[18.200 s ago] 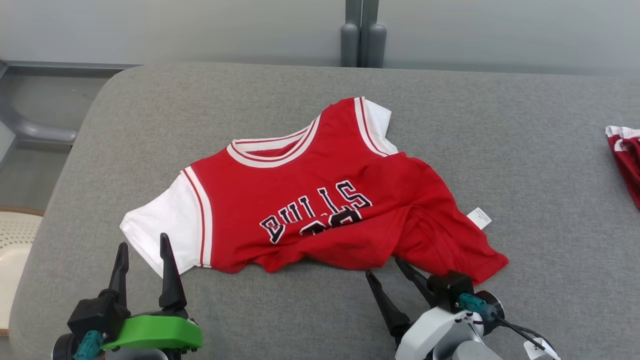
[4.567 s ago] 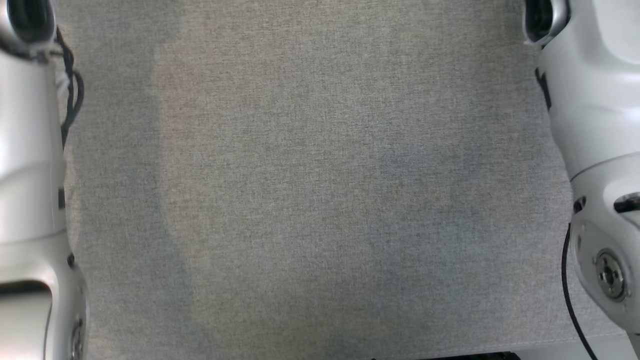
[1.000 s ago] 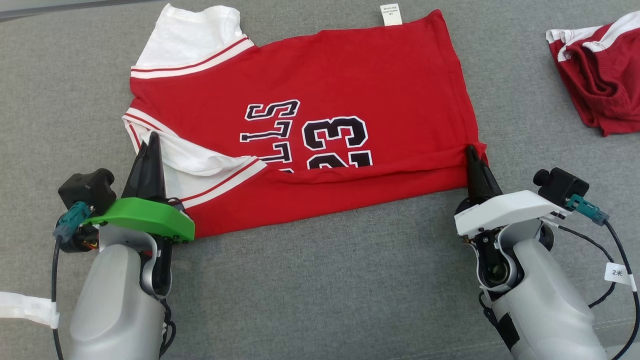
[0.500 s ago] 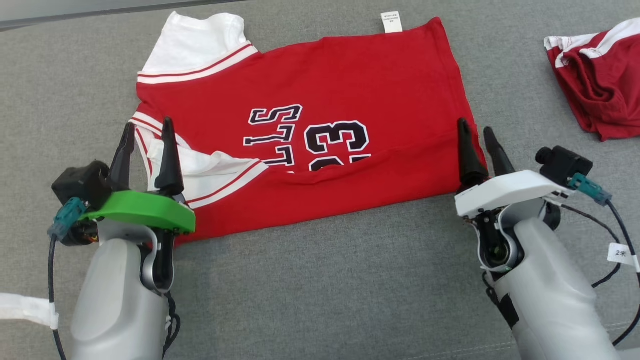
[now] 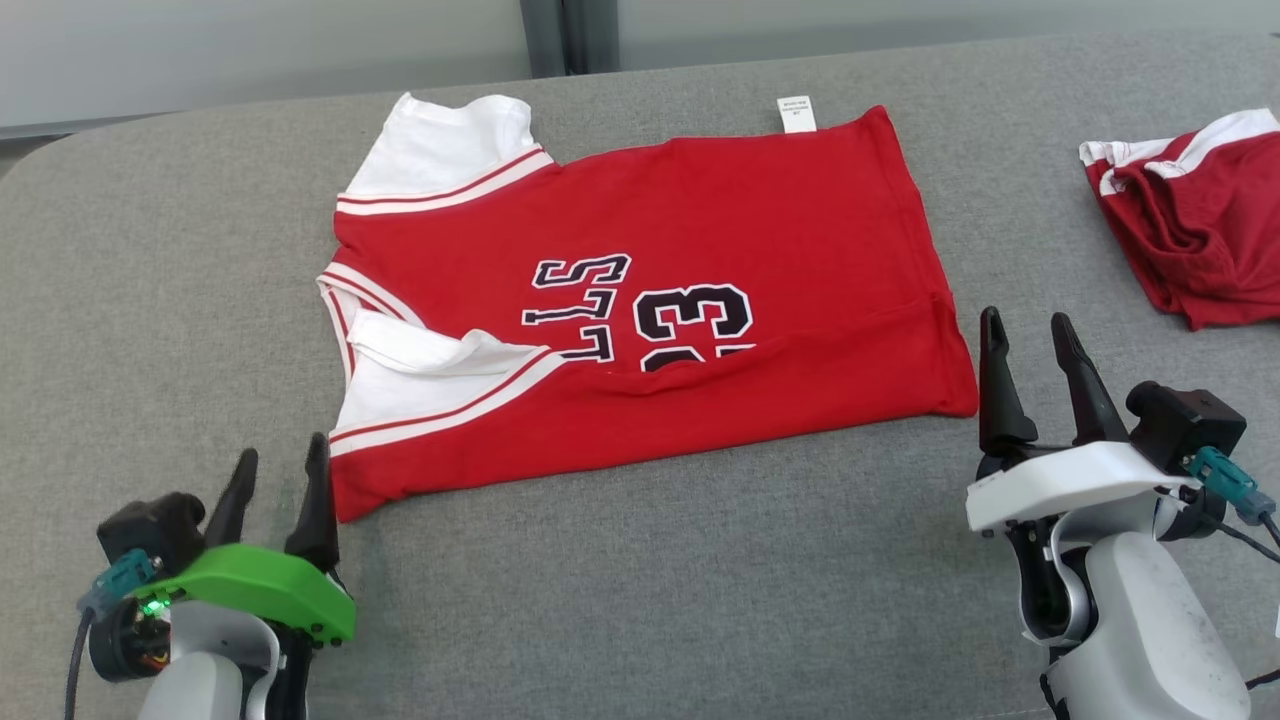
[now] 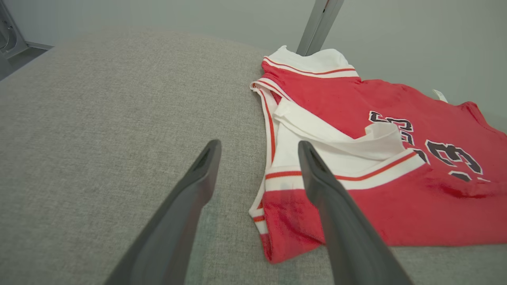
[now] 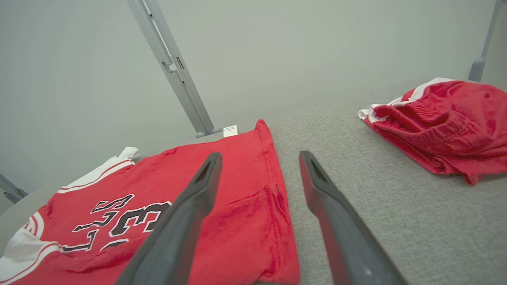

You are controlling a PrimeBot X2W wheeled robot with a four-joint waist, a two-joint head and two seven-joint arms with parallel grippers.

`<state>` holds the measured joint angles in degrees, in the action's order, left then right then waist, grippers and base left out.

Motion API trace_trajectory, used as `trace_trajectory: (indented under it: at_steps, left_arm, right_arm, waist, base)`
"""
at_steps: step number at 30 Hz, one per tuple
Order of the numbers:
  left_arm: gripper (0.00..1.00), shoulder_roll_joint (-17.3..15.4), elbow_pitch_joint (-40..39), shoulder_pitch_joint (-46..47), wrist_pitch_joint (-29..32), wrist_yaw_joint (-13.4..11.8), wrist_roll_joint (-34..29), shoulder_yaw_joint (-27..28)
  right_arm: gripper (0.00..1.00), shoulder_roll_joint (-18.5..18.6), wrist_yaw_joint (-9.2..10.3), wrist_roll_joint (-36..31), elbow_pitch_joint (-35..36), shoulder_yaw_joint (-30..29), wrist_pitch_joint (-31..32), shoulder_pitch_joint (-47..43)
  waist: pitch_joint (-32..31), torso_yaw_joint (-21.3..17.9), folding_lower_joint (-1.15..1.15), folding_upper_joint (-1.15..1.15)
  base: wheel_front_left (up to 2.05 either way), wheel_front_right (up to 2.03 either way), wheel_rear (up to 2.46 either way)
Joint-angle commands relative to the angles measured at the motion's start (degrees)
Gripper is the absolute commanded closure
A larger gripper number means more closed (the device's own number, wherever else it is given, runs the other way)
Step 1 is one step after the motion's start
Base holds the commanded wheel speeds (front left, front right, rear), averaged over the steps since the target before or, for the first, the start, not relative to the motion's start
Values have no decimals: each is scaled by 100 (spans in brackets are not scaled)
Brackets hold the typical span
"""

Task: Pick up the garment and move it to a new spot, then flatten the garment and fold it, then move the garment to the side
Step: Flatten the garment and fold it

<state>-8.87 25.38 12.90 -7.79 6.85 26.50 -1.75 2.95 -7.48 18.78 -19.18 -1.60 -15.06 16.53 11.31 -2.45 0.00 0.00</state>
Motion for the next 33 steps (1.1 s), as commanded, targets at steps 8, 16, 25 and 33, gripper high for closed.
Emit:
trace_trajectory:
  at_steps: [8, 16, 25, 33]
  left_arm:
    - [0, 28, -386, -568, 917, -129, 394, -80]
    - [0, 80, -260, -354, 1176, -301, 513, -37]
    - [72, 30, 23, -274, 1484, -319, 445, -235]
    - [100, -93, -430, -240, 1053, -378, 315, -193]
  right_arm:
    - [0, -2, -1, 223, 154, 131, -14, -167]
    - [0, -1, -1, 234, 208, 147, -14, -53]
    - [0, -1, -1, 215, 194, 145, -14, -66]
    - [0, -2, -1, -80, -389, -23, 160, 39]
  waist:
    - [52, -24, 0, 0]
    - [200, -168, 0, 0]
    - [294, -315, 0, 0]
    - [302, -246, 0, 0]
  base:
    - [0, 0, 0]
    - [0, 0, 0]
    - [0, 0, 0]
    - [0, 0, 0]
